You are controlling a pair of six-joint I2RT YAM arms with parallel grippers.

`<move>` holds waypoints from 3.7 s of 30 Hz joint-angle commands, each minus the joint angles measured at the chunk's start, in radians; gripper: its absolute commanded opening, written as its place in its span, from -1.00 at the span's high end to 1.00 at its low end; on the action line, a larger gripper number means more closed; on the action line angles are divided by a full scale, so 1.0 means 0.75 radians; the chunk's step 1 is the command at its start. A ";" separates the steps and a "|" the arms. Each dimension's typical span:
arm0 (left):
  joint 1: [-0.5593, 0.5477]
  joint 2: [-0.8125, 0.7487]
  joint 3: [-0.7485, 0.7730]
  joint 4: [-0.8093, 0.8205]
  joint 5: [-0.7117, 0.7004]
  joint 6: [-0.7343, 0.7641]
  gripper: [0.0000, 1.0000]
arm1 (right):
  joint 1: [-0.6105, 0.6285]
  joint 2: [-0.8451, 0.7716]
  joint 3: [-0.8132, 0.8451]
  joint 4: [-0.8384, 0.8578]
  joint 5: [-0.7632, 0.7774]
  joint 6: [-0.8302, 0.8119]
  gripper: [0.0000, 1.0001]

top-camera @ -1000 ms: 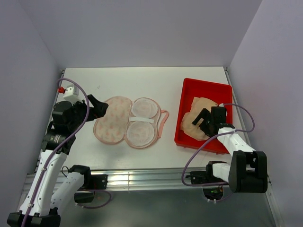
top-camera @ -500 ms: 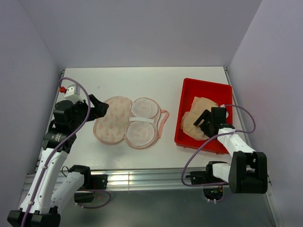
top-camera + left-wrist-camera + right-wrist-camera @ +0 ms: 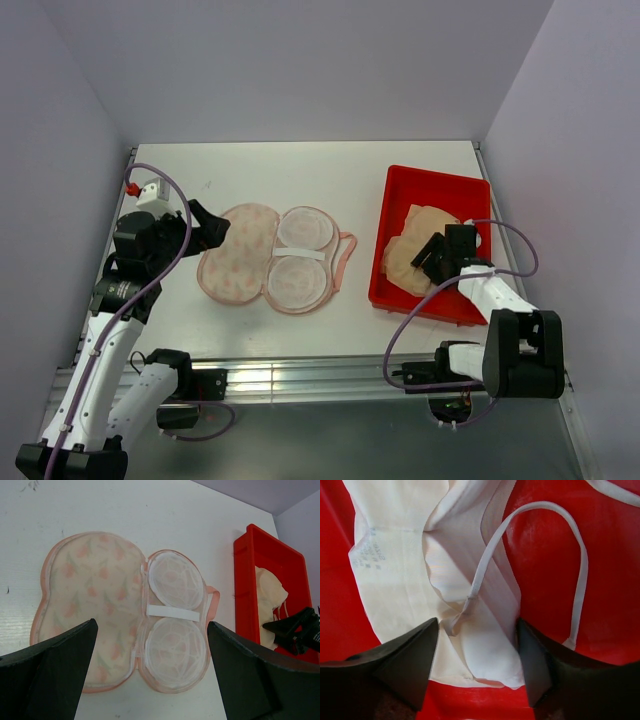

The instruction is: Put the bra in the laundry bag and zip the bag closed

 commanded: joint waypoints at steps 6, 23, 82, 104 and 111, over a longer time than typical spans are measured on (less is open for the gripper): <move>-0.003 -0.001 0.001 0.033 -0.005 0.000 -0.99 | -0.009 0.031 0.017 0.038 -0.060 -0.007 0.17; -0.003 0.009 0.001 0.028 -0.018 0.000 -0.98 | -0.058 -0.230 0.190 -0.240 -0.253 -0.013 0.89; -0.001 0.052 0.009 0.016 -0.054 0.006 -0.99 | 0.725 0.680 0.823 0.596 -0.952 0.453 1.00; -0.001 0.060 0.005 0.006 -0.050 0.010 -0.98 | 0.756 0.631 0.391 0.654 -0.881 0.384 1.00; -0.001 0.068 0.005 0.010 -0.048 0.010 -0.98 | 0.753 0.573 0.342 0.568 -0.799 0.345 1.00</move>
